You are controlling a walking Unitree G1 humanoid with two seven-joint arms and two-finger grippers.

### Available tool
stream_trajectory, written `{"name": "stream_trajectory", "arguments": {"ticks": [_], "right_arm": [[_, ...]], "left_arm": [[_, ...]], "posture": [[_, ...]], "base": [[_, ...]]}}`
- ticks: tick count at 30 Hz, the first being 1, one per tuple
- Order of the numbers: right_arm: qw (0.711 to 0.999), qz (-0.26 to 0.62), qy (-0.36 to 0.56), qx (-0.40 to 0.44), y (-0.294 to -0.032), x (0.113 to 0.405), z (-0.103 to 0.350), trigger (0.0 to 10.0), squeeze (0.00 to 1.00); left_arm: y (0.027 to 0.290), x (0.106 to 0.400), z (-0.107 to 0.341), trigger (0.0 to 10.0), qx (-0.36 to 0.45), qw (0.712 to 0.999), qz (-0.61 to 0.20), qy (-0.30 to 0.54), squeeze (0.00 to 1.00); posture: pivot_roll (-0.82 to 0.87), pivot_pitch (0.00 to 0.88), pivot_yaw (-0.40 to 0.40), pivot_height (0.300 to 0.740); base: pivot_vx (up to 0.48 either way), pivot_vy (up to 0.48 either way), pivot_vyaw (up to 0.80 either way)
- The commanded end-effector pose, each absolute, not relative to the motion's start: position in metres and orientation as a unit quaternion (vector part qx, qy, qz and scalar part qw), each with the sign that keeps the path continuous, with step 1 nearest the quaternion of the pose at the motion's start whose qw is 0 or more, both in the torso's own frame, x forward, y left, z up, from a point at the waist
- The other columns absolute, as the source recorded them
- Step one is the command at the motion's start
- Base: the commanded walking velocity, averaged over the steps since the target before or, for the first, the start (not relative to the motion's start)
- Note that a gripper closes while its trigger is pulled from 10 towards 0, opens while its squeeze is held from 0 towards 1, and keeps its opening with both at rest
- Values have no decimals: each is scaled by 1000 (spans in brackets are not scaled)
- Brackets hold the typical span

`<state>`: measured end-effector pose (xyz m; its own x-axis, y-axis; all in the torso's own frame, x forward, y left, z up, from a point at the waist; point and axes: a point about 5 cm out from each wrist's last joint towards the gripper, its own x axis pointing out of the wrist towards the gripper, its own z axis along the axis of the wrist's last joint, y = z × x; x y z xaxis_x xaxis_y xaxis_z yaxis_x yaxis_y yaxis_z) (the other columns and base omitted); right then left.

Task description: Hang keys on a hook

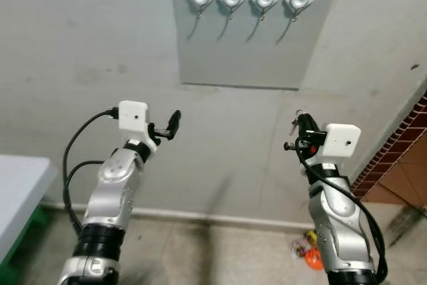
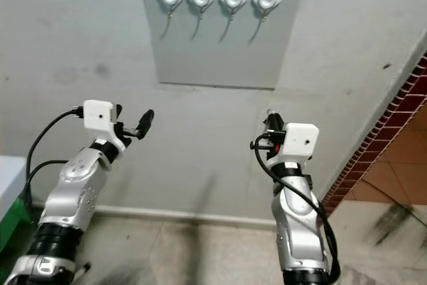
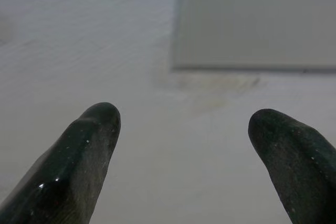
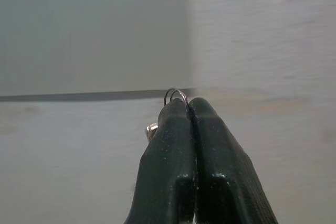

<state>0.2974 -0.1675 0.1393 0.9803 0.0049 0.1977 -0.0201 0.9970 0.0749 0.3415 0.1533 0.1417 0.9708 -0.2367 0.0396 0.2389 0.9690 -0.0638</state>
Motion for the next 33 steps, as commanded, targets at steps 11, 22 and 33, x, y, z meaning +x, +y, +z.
{"name": "stream_trajectory", "arguments": {"ticks": [11, 22, 33], "right_arm": [[993, 9, -109, 44, -165, 304, 143, 10000, 0], [992, 39, -111, 34, -162, 312, 147, 10000, 0], [980, 97, -171, 30, -153, 342, 191, 10000, 0]], "left_arm": [[153, 344, 145, 10000, -31, 993, -114, -29, 0], [132, 344, 154, 10000, -8, 986, -161, -51, 0], [83, 343, 180, 10000, -13, 963, -256, -86, 0]], "posture": [[-91, 0, 14, 740], [-87, 0, 9, 740], [-78, 0, -4, 740]], "base": [[213, 0, 0], [0, 0, 0], [0, 0, 0]]}}
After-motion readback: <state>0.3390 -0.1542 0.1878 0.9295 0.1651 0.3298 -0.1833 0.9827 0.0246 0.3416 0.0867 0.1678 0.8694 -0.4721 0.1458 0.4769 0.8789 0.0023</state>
